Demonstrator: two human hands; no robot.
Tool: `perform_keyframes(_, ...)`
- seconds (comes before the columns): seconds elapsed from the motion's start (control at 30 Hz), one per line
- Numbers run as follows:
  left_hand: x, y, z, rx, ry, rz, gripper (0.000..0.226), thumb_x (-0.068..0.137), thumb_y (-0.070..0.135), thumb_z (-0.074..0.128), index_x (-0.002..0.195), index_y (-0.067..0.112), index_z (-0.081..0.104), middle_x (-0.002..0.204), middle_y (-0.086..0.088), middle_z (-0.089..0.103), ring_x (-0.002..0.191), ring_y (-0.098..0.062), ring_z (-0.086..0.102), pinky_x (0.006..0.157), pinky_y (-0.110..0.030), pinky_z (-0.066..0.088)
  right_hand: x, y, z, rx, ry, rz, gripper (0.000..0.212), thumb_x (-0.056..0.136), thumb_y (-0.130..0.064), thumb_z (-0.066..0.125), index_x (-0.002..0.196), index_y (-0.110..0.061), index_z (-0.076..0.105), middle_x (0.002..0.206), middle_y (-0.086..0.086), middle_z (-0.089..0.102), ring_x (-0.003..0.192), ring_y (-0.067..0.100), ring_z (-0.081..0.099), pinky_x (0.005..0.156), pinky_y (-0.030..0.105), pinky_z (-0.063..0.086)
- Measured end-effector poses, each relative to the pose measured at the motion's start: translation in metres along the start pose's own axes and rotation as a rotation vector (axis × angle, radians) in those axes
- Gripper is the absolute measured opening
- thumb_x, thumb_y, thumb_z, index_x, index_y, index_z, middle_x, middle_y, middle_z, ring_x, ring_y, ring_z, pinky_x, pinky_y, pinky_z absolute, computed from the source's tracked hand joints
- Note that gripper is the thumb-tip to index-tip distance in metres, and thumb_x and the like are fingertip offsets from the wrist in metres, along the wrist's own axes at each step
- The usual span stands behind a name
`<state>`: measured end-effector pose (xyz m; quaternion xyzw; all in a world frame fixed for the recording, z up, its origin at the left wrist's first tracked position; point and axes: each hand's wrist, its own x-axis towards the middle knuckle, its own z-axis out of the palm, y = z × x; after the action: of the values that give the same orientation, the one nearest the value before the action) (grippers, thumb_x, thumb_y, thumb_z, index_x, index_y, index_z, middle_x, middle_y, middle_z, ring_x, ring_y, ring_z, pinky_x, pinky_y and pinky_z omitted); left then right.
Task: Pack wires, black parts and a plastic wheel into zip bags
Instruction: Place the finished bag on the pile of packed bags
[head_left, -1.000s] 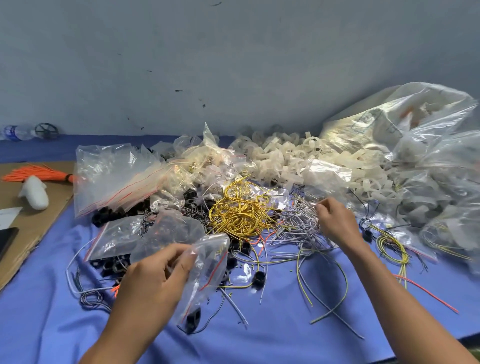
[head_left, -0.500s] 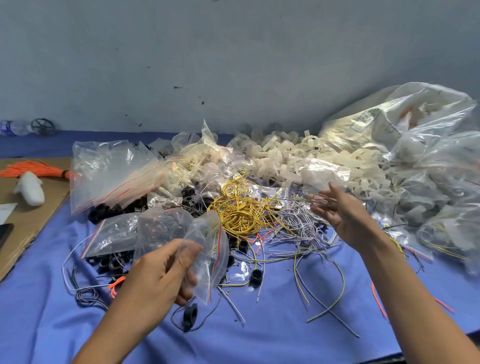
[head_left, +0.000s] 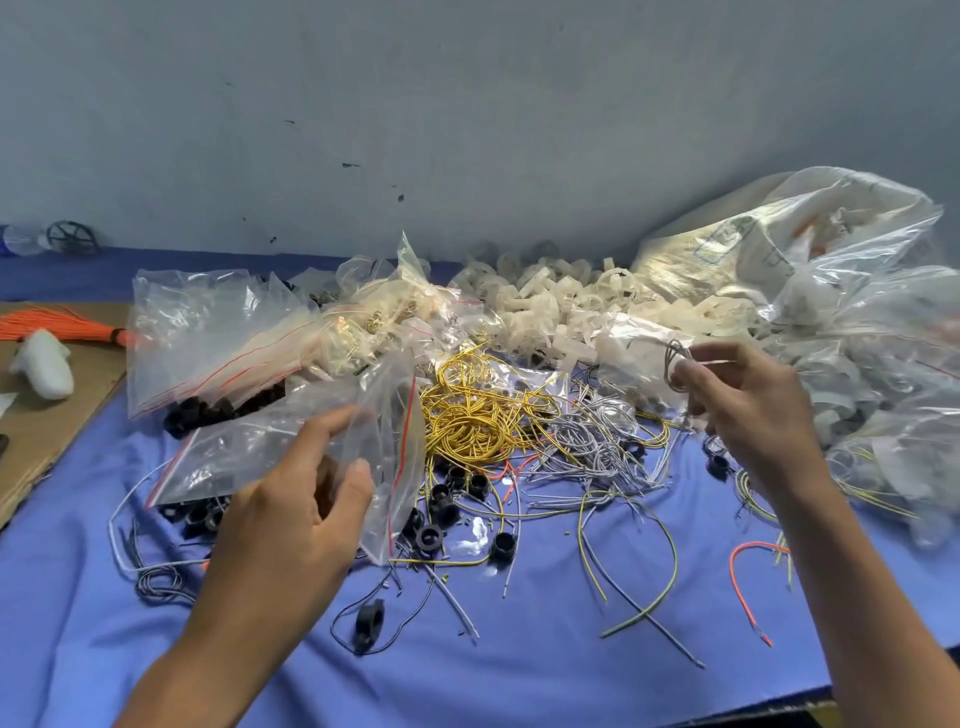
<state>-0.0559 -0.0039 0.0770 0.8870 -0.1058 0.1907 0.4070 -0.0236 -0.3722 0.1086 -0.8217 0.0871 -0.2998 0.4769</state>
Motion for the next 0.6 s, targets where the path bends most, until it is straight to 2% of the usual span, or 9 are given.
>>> perform_keyframes(0.13,0.003,0.009,0.004,0.036,-0.035,0.023,0.042,0.092,0.026,0.056,0.131,0.041,0.05,0.065,0.018,0.052,0.055,-0.005,0.051,0.047,-0.031,0.04,-0.015,-0.022,0.002,0.318,-0.054,0.06,0.014,0.092,-0.015,0.066,0.106,-0.012,0.067,0.072,0.008,0.069,0.046,0.014,0.053,0.042,0.023,0.044)
perform_keyframes(0.2,0.003,0.01,0.008,0.055,-0.051,0.026,0.04,0.091,0.025,0.058,0.128,0.039,0.05,0.064,0.017,0.052,0.053,-0.006,0.051,0.046,-0.028,0.037,-0.032,-0.035,0.009,0.455,-0.177,0.104,0.015,0.094,-0.013,0.061,0.107,-0.015,0.069,0.072,0.008,0.067,0.049,0.017,0.056,0.045,0.024,0.047)
perform_keyframes(0.27,0.003,0.011,0.013,0.098,-0.069,0.029,0.036,0.092,0.023,0.06,0.123,0.038,0.049,0.055,0.007,0.048,0.048,-0.011,0.05,0.045,-0.033,0.036,-0.058,-0.049,0.02,0.571,-0.339,0.142,0.021,0.091,-0.011,0.062,0.107,-0.021,0.071,0.075,0.01,0.067,0.053,0.02,0.06,0.048,0.027,0.051)
perform_keyframes(0.37,0.001,0.012,0.024,0.163,-0.116,0.07,0.034,0.094,0.022,0.057,0.124,0.033,0.046,0.052,0.004,0.042,0.057,-0.029,0.057,0.053,-0.044,0.044,-0.101,-0.069,0.044,0.603,-0.536,0.129,0.027,0.085,-0.012,0.062,0.108,-0.022,0.071,0.076,0.012,0.067,0.054,0.025,0.063,0.049,0.032,0.052)
perform_keyframes(0.43,-0.003,0.015,0.03,0.184,-0.161,0.119,0.033,0.097,0.029,0.047,0.128,0.037,0.038,0.061,-0.001,0.057,0.066,-0.035,0.061,0.056,-0.044,0.043,-0.123,-0.075,0.064,0.563,-0.589,0.104,0.019,0.087,-0.01,0.066,0.102,-0.02,0.071,0.072,0.013,0.066,0.053,0.026,0.063,0.05,0.033,0.053)
perform_keyframes(0.5,-0.008,0.019,0.031,0.151,-0.182,0.161,0.033,0.097,0.038,0.036,0.129,0.043,0.031,0.075,-0.003,0.07,0.073,-0.035,0.065,0.057,-0.041,0.042,-0.136,-0.074,0.085,0.518,-0.621,0.124,0.013,0.089,-0.008,0.068,0.096,-0.018,0.071,0.069,0.015,0.065,0.052,0.024,0.061,0.049,0.034,0.053)
perform_keyframes(0.6,-0.012,0.025,0.027,0.139,-0.24,0.171,0.042,0.092,0.046,0.023,0.134,0.049,0.022,0.085,0.0,0.072,0.081,-0.03,0.067,0.064,-0.04,0.047,-0.143,-0.071,0.106,0.506,-0.652,0.189,0.018,0.095,-0.005,0.058,0.093,-0.016,0.072,0.069,0.015,0.063,0.055,0.022,0.059,0.052,0.033,0.053)
